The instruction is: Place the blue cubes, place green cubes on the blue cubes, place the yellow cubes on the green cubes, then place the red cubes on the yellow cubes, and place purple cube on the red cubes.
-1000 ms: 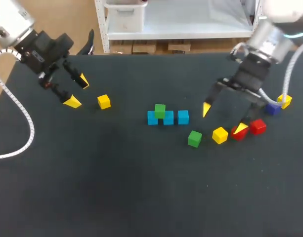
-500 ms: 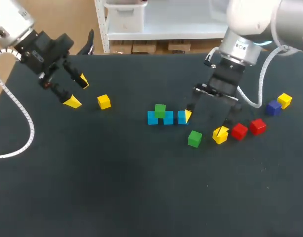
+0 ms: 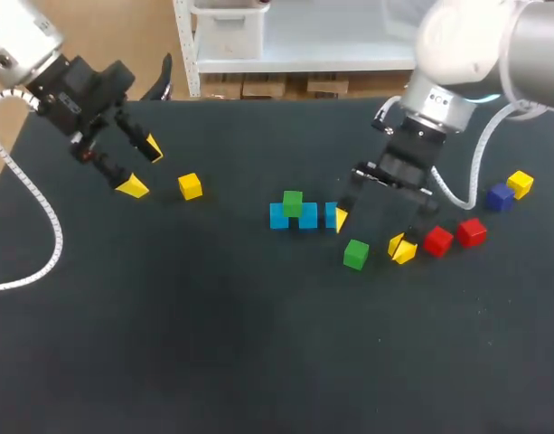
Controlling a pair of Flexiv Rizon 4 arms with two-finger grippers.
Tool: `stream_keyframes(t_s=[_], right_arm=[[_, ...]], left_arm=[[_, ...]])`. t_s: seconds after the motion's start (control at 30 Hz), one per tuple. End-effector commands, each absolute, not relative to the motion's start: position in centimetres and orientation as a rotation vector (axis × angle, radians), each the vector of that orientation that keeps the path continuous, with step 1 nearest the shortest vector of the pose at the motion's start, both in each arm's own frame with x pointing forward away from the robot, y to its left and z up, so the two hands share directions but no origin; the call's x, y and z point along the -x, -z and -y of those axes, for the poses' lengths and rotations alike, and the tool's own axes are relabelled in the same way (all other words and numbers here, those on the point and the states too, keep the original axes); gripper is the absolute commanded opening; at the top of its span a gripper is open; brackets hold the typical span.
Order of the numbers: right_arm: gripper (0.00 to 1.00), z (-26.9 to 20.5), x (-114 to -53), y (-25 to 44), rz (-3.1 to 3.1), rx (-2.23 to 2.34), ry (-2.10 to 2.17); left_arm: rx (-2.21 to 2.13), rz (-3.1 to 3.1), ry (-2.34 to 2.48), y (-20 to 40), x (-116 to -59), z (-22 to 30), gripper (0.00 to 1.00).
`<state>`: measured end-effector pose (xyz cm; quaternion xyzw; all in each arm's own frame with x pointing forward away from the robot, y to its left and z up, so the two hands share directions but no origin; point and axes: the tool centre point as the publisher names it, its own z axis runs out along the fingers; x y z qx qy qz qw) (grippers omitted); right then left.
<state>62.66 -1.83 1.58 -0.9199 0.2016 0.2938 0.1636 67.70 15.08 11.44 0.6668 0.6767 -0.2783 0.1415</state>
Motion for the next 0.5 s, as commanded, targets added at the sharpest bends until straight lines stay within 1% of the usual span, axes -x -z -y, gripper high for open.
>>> stream_keyframes(t_s=[0.03, 0.5], right_arm=[[1.00, 1.4, -62.8, -1.2, -0.570, 2.642, -0.839], [1.00, 0.9, -63.1, 0.4, -0.615, 2.672, -0.852]], left_arm=[[-1.927, -1.951, 0.805, -11.4, -67.8, -15.1, 1.00], [-1.927, -1.951, 0.805, -11.4, -67.8, -15.1, 1.00]])
